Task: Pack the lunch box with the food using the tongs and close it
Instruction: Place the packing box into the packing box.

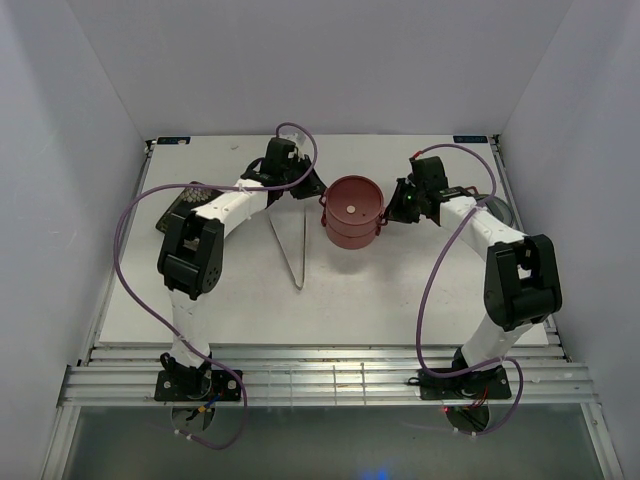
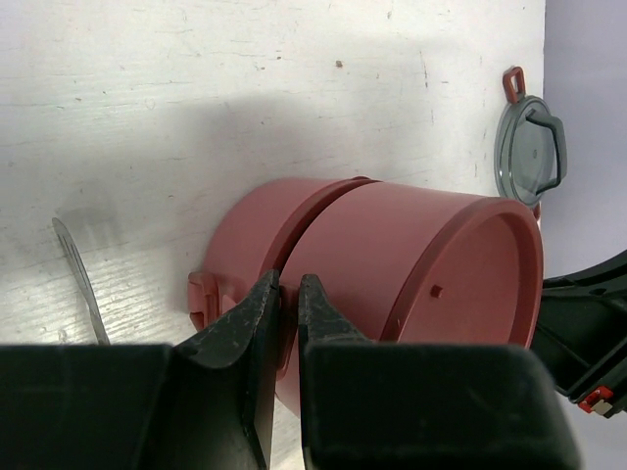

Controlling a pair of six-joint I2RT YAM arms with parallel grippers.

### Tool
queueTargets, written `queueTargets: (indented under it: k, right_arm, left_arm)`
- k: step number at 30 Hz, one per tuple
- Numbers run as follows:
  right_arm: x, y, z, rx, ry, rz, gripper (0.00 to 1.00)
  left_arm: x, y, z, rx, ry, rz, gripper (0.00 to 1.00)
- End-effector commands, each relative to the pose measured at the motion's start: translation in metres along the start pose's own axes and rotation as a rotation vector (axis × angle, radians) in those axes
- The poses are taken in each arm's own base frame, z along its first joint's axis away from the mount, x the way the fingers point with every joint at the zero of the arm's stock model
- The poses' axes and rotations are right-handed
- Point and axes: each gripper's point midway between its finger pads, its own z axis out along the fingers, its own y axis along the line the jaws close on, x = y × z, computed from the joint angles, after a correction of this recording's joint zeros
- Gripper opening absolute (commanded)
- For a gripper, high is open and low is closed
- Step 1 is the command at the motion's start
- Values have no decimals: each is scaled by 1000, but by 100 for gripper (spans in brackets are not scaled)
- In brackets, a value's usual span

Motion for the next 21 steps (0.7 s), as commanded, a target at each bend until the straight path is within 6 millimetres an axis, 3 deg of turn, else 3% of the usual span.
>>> queueTargets:
  k: [1,9,12,15,21]
  right_arm:
    - [-27,67,-13,-254,-58,-71,13]
    - [-23,64,-13,-246,-57,-70,26]
    - [-24,63,-16,-241,-67,-71,30]
    - [-24,60,-18,-226,-80,-70,36]
    - [-24,52,-18,-205,-87,-72,37]
  left_arm:
    - [-7,-58,-9,183,-5,57,4]
    - [-5,-54,-6,191,-3,79,14]
    - [-8,-52,-8,176,-15,85,27]
    - [-9,-51,-8,169,-19,92,32]
    - [-8,-50,-5,184,-13,89,33]
